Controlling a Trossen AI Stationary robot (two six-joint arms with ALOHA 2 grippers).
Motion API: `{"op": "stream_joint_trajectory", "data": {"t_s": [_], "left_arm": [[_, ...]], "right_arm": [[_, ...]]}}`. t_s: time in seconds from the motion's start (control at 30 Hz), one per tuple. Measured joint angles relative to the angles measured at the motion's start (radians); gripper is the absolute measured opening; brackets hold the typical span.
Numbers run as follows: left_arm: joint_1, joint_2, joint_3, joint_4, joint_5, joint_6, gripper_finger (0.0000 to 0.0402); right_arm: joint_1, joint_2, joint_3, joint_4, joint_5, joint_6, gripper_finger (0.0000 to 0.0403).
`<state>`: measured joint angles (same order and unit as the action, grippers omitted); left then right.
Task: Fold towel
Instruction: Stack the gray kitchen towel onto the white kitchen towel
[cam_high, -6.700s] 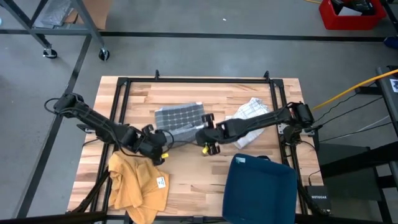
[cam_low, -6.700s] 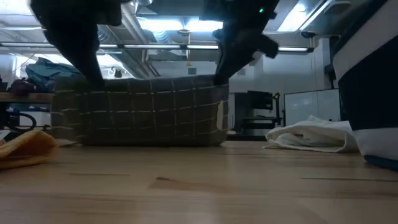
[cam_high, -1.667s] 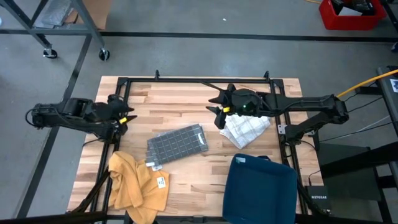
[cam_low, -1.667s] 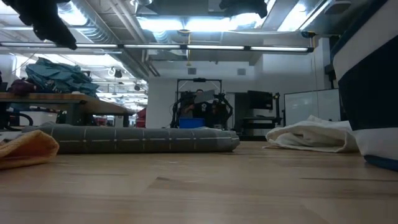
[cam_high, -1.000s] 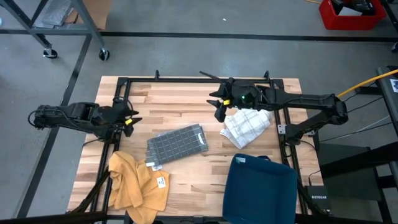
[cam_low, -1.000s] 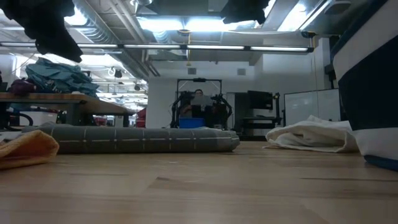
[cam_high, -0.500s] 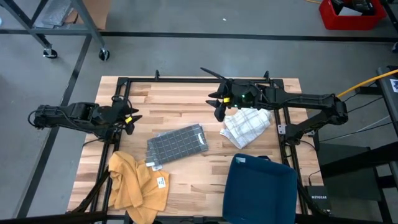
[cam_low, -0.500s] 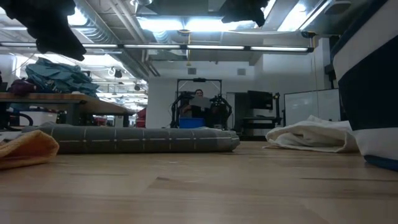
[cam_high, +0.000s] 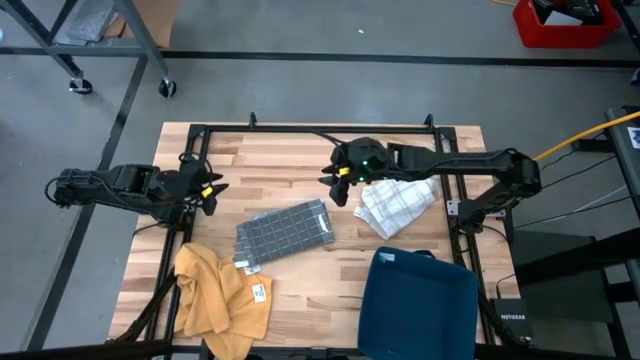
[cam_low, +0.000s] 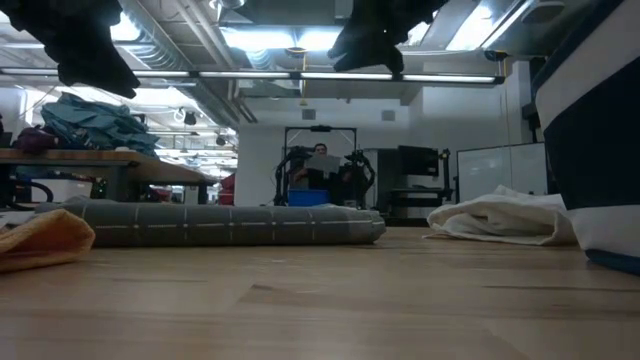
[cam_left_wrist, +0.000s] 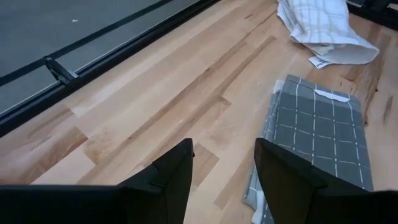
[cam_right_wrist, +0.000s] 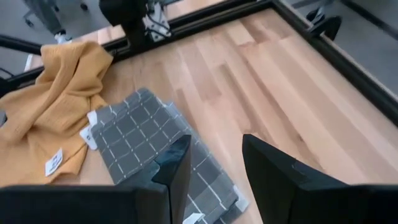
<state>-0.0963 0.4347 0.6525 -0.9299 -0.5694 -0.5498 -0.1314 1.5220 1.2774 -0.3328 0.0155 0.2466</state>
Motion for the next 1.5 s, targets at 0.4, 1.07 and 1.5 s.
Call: {"op": "stream_joint_trajectory", "data": {"t_s": [0.4, 1.07, 1.5], "left_arm": [[0.000, 0.000, 0.000, 0.000, 0.000, -0.001, 0.0164], [0.000, 0.082, -0.096, 0.006, 0.143, -0.323, 0.0164], [0.001, 0.303, -0.157, 0.234, 0.220, -0.348, 0.0164]], "right_arm": [[0.001, -0.074, -0.004, -0.318, 0.073, -0.029, 0.0147], [0.007, -0.054, -0.393, 0.190, -0.088, 0.495, 0.0147], [0.014, 0.056, -0.393, 0.235, -0.176, 0.900, 0.0147]]}}
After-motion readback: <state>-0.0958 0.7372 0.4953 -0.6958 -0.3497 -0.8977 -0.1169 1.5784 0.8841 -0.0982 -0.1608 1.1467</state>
